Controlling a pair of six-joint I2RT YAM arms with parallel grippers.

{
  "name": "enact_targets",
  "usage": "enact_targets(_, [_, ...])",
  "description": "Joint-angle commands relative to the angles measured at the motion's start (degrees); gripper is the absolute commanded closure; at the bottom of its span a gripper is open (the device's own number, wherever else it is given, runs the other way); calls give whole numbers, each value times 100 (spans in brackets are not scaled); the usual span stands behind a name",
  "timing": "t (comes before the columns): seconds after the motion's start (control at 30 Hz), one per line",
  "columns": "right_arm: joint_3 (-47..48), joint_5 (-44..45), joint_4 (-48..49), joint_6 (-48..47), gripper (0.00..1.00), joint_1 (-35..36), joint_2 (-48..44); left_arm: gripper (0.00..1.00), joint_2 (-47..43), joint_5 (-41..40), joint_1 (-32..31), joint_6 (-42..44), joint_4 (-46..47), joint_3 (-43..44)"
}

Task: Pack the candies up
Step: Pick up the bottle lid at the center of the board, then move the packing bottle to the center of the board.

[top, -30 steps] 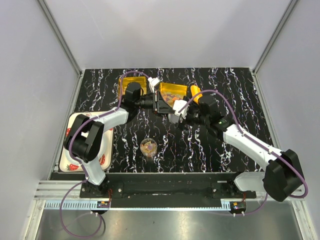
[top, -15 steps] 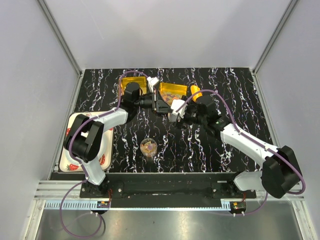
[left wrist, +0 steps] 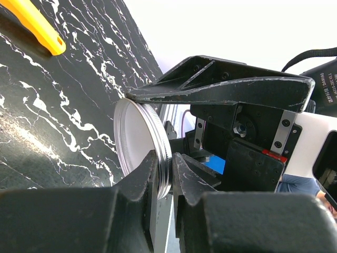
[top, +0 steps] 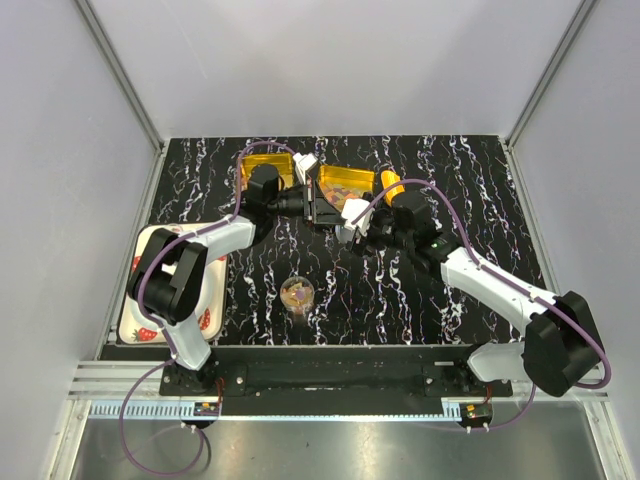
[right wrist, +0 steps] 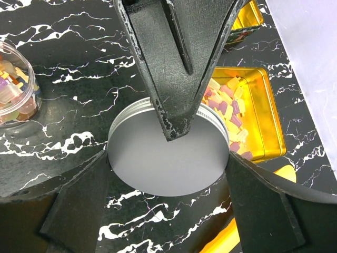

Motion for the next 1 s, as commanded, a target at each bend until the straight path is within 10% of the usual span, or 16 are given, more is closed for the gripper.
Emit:
enact_targets(0.0, [54,-113,-122,-33,18,43,-238,79,-36,224,78,58,199,-4])
enact_targets(0.27, [133,-122,-659,-244,18,43,-545,16,-465,513,569,619,-204,119])
enact_targets(0.37, [203,-157,-931,-306,18,52,-616,5,-703,497,886,2039,-1668,434])
enact_targets(0.53, [291,-148,-1337,-429,18,43,-835,1,-1361,-126,1097,5805,-5009,761])
enact_targets(0.97, [792,-104,-2356,-675,17,-27,-1161,1,-1918,-1226,1045,10119,-7059,-699])
